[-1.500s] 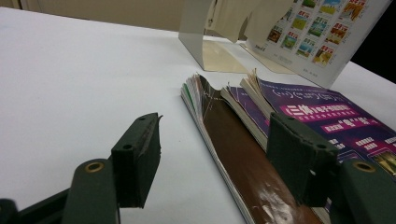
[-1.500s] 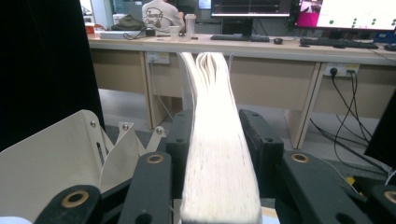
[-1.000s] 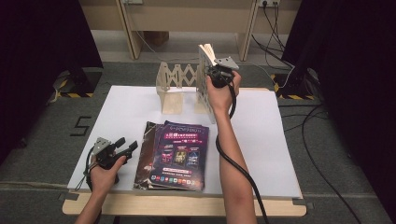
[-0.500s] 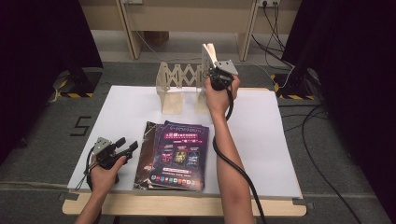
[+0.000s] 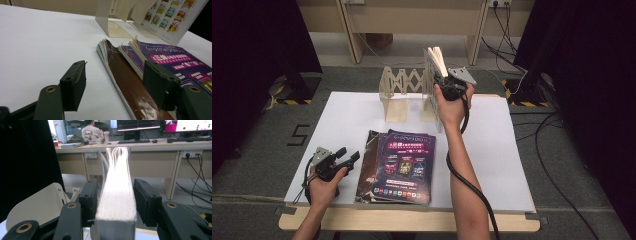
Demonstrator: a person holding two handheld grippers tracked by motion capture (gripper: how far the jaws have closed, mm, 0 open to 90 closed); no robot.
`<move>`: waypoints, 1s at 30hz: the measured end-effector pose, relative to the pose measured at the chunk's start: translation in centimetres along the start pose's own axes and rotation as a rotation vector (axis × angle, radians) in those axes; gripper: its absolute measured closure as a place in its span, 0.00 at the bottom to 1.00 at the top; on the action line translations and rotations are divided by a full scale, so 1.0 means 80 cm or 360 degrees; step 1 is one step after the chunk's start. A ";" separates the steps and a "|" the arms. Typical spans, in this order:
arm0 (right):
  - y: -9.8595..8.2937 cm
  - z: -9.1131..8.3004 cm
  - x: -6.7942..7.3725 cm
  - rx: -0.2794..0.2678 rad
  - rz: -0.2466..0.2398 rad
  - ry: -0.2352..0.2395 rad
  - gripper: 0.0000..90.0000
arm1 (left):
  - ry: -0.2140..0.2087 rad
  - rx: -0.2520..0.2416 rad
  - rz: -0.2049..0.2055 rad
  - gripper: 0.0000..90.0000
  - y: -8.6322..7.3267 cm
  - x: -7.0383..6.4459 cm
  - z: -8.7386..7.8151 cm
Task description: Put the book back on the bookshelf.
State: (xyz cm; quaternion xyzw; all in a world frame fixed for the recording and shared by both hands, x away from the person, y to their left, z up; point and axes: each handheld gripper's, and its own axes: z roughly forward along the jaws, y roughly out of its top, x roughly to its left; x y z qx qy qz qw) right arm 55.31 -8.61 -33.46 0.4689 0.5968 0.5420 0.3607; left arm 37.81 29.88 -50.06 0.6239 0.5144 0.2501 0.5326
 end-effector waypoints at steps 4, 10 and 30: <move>0.002 -0.012 0.001 0.0015 -0.0036 -0.0014 0.54 | -0.0003 0.0006 -0.0002 0.39 0.000 0.000 0.001; -0.003 -0.038 0.004 0.0001 -0.0063 0.0001 0.44 | -0.0011 0.0001 -0.0027 0.38 0.000 0.001 0.001; -0.010 -0.087 -0.006 -0.0016 -0.0096 0.0053 0.42 | 0.0017 0.0001 -0.0029 0.36 0.000 0.001 0.000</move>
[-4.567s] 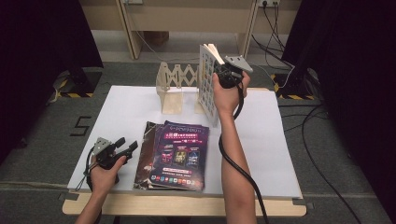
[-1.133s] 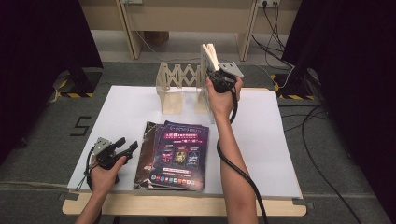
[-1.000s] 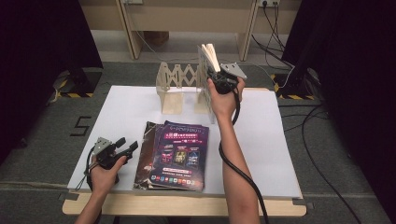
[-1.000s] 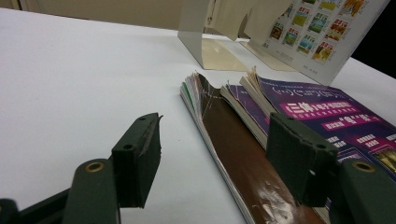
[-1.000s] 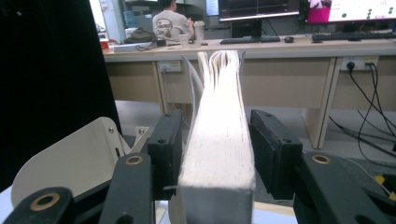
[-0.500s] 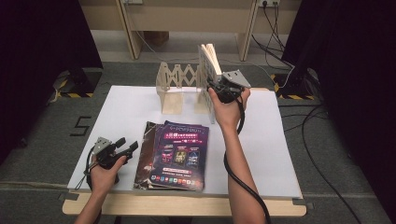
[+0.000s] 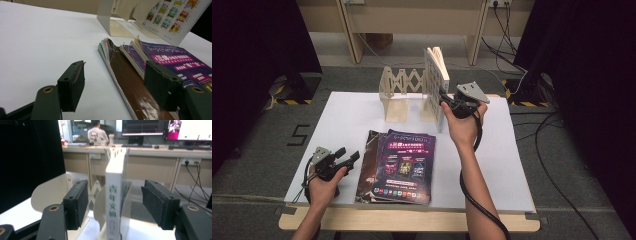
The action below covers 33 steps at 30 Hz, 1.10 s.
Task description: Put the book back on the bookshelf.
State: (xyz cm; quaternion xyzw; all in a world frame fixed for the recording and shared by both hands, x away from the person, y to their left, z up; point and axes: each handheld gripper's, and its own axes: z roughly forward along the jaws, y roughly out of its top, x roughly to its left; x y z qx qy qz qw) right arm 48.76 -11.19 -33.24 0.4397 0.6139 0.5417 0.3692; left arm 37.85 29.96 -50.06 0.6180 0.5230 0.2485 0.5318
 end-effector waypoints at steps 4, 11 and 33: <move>-0.005 -0.015 -0.005 0.0059 -0.0012 -0.0006 0.42 | -0.0012 -0.0008 0.0037 0.35 0.000 -0.002 0.000; -0.019 -0.042 -0.016 0.0149 0.0017 -0.0019 0.45 | -0.0084 0.0055 0.0131 0.40 0.001 -0.007 0.004; -0.115 -0.050 0.011 0.0611 0.0116 0.0182 0.50 | -0.0320 0.0269 0.0194 0.39 0.039 -0.065 0.046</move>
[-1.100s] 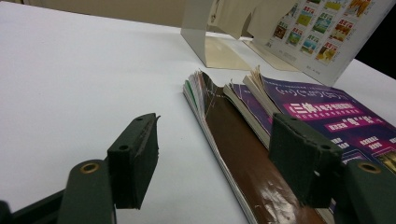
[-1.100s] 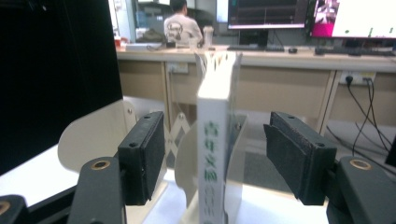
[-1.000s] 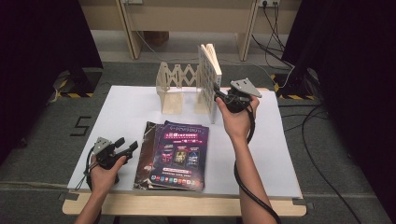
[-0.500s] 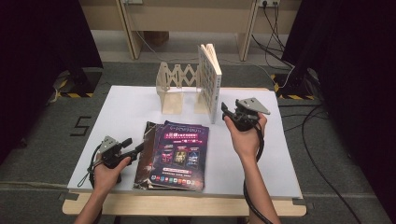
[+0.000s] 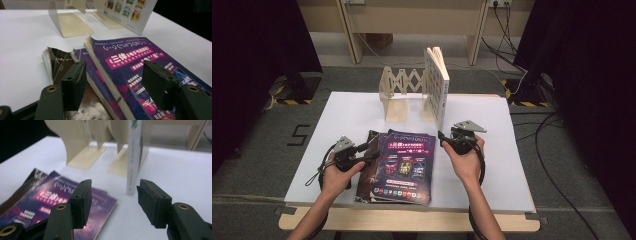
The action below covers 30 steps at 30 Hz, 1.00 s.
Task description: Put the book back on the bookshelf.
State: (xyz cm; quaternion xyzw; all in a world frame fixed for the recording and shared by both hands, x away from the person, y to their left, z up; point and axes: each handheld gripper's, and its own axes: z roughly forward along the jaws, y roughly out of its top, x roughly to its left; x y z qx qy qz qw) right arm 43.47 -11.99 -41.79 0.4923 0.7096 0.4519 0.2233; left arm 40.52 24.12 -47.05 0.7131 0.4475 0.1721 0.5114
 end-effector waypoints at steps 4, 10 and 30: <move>-0.015 0.014 0.008 0.0087 -0.0004 0.0032 0.50 | 0.0023 0.0088 0.0012 0.39 0.006 -0.003 0.017; -0.030 0.032 0.019 0.0205 0.0004 0.0115 0.53 | 0.0000 0.0183 -0.0014 0.43 0.015 -0.002 0.035; -0.039 0.065 0.023 0.0462 0.0017 0.0195 0.53 | 0.0026 0.0339 -0.0085 0.51 0.012 0.002 0.065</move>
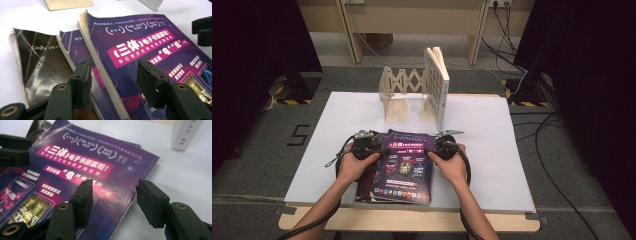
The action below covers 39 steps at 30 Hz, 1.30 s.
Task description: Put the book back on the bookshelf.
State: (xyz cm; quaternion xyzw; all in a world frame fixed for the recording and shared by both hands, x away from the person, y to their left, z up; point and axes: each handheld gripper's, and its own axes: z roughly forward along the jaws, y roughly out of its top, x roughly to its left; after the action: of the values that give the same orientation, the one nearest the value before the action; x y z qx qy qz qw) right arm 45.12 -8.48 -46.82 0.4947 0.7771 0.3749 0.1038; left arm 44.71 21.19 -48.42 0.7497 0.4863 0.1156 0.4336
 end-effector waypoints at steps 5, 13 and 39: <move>-0.003 0.006 -0.002 0.0054 0.0024 -0.0003 0.52 | -0.0006 0.0023 -0.0033 0.51 0.002 -0.001 0.002; -0.002 0.009 -0.005 0.0102 0.0072 0.0011 0.49 | -0.0023 0.0078 -0.0016 0.49 0.004 -0.008 0.004; 0.020 0.017 -0.016 0.0136 0.0040 0.0042 0.50 | 0.0062 0.0099 0.0067 0.61 -0.003 -0.020 -0.006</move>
State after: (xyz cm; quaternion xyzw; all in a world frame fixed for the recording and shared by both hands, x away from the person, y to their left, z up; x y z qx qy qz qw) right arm 47.54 -8.53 -46.93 0.5035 0.7874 0.3492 0.0676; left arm 43.47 20.14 -47.94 0.7705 0.4822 0.1240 0.3980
